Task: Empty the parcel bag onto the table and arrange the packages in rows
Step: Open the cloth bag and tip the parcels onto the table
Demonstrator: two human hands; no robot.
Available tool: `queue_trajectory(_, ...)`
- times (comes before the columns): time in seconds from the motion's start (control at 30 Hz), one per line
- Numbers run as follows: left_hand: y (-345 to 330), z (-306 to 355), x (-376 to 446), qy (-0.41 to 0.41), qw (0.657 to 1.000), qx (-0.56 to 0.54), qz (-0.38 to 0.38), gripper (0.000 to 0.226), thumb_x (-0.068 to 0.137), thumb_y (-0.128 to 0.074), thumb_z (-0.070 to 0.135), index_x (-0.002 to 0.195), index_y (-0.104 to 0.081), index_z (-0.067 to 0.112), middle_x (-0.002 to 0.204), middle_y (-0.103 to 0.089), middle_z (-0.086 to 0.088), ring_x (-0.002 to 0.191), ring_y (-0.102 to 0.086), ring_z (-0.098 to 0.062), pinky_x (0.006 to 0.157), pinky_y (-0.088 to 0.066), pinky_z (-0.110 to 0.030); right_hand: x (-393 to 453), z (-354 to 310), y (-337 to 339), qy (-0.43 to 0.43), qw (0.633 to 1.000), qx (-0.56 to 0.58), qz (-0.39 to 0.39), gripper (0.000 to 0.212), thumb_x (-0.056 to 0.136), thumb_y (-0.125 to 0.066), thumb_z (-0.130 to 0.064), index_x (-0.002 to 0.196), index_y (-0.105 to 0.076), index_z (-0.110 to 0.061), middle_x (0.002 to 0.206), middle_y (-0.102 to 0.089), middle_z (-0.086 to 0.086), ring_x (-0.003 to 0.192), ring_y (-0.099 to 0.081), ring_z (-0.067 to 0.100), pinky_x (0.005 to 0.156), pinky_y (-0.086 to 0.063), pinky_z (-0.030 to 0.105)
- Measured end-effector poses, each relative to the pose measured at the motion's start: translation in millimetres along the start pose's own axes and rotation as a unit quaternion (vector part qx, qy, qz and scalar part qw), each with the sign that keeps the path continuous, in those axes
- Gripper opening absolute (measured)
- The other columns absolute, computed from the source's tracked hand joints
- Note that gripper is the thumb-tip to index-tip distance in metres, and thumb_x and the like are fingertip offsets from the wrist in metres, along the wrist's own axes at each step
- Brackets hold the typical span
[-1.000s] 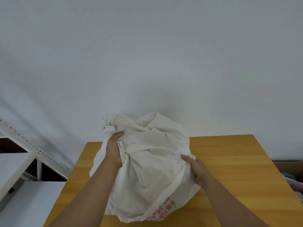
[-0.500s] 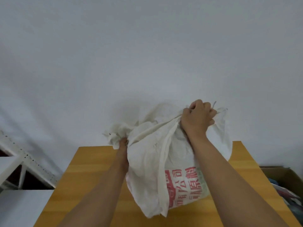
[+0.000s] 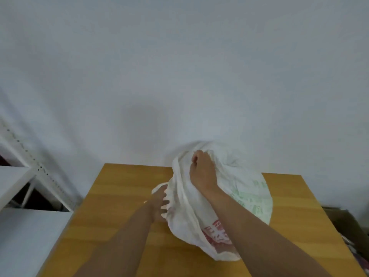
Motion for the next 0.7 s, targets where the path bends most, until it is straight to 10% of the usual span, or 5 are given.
queue_trajectory(0.13, 24.3, 10.6, -7.8, -0.01, 0.999, 0.001, -0.053, 0.05, 0.084, -0.051, 0.068, 0.114, -0.056, 0.027, 0.118, -0.052, -0.001, 0.1, -0.055, -0.026, 0.079, -0.047, -0.041, -20.2, 10.6, -47.6, -0.117, 0.985, 0.098, -0.086, 0.026, 0.086, -0.048, 0.008, 0.075, -0.05, -0.016, 0.074, -0.052, -0.004, 0.071, -0.049, 0.012, 0.064, -0.038, 0.014)
queue_trajectory(0.27, 22.5, 33.8, -11.1, -0.037, 0.994, 0.058, -0.083, 0.117, 0.05, -0.055, 0.095, 0.149, -0.033, 0.035, 0.153, -0.031, 0.003, 0.138, -0.035, -0.035, 0.099, -0.04, -0.055, -35.6, -9.7, -71.4, -0.111, 0.96, 0.121, -0.226, 0.021, 0.091, -0.049, 0.001, 0.085, -0.056, -0.019, 0.083, -0.057, -0.007, 0.078, -0.054, 0.004, 0.077, -0.04, 0.016)
queue_trajectory(0.4, 7.7, 41.0, -6.0, -0.032, 0.989, 0.128, -0.063, 0.106, 0.07, -0.065, 0.075, 0.153, -0.024, 0.023, 0.156, -0.032, -0.006, 0.144, -0.026, -0.034, 0.107, -0.029, -0.064, -56.4, -33.0, -63.3, -0.087, 0.911, 0.108, -0.389, 0.035, 0.097, -0.048, -0.007, 0.131, -0.056, -0.007, 0.126, -0.062, 0.009, 0.119, -0.058, 0.021, 0.103, -0.043, 0.033)
queue_trajectory(0.5, 0.5, 36.3, 11.0, -0.05, 0.979, 0.199, -0.001, 0.115, 0.073, -0.071, 0.062, 0.155, 0.001, 0.027, 0.153, -0.036, -0.008, 0.136, -0.037, -0.035, 0.101, -0.038, -0.057, -54.0, -35.0, -29.9, -0.099, 0.879, 0.042, -0.464, 0.038, 0.092, -0.045, 0.001, 0.127, -0.061, -0.002, 0.125, -0.06, 0.004, 0.118, -0.054, 0.019, 0.095, -0.039, 0.021)
queue_trajectory(0.7, -13.0, 27.4, 38.0, -0.124, 0.967, 0.216, 0.059, 0.076, 0.087, -0.067, 0.038, 0.148, -0.028, 0.015, 0.14, -0.048, -0.01, 0.12, -0.053, -0.031, 0.096, -0.046, -0.039, 6.4, 23.6, 49.1, -0.241, 0.942, 0.199, -0.121, 0.02, 0.093, -0.049, -0.007, 0.085, -0.067, -0.006, 0.086, -0.073, 0.012, 0.075, -0.069, 0.024, 0.064, -0.053, 0.032)
Point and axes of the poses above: each hand's wrist, its own x-axis towards the middle knuckle, its own y-axis out of the back of the hand, z = x × y, the point moved 3 cm from there along x, towards the middle knuckle
